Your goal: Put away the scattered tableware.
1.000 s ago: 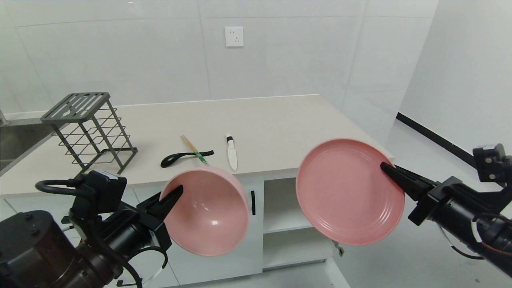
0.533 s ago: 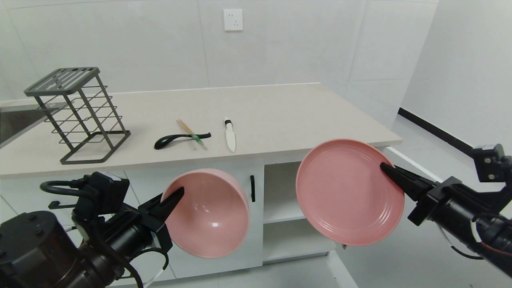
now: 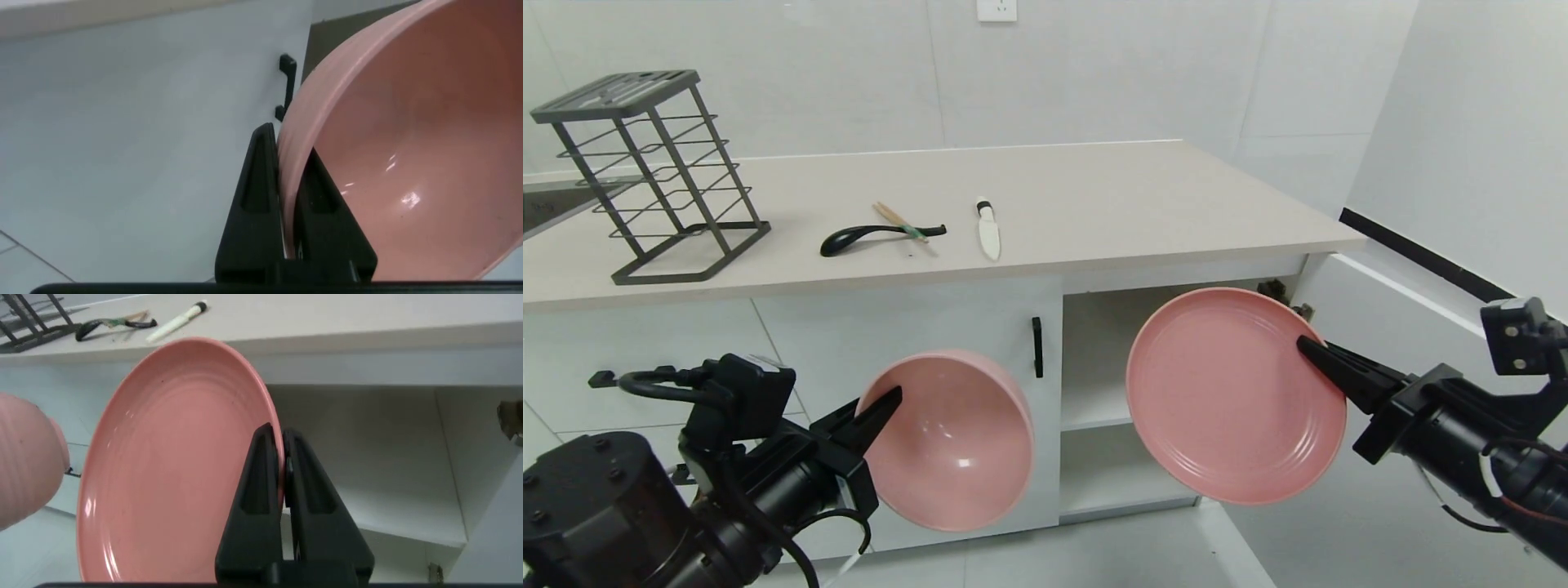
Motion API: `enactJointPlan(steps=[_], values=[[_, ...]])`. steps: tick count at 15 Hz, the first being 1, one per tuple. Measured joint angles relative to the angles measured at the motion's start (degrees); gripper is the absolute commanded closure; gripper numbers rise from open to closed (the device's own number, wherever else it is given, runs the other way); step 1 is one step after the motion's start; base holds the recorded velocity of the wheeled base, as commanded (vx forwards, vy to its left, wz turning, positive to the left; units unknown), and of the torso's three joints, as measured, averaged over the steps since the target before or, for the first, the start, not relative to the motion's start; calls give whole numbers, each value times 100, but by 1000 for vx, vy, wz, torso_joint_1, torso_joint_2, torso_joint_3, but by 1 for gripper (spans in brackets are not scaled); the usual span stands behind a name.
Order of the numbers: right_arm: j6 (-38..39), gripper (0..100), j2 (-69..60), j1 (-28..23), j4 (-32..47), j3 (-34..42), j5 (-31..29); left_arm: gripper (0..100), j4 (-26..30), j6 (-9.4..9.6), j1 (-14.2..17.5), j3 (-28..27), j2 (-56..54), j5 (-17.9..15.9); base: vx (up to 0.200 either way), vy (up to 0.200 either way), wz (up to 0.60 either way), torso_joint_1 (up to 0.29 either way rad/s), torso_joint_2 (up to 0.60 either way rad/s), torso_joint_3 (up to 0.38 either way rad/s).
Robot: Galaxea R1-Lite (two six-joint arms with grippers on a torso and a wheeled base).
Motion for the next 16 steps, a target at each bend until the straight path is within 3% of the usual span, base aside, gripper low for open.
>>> enactJointPlan(steps=[7, 16], values=[[2, 100, 2, -15, -5, 7, 0, 100, -5, 0, 4, 0, 11, 0, 0, 0, 0, -243, 343, 126], [5, 100, 0, -69, 0, -44, -7, 100, 0, 6, -13, 55, 80, 0, 0, 0, 0, -23, 114, 41]])
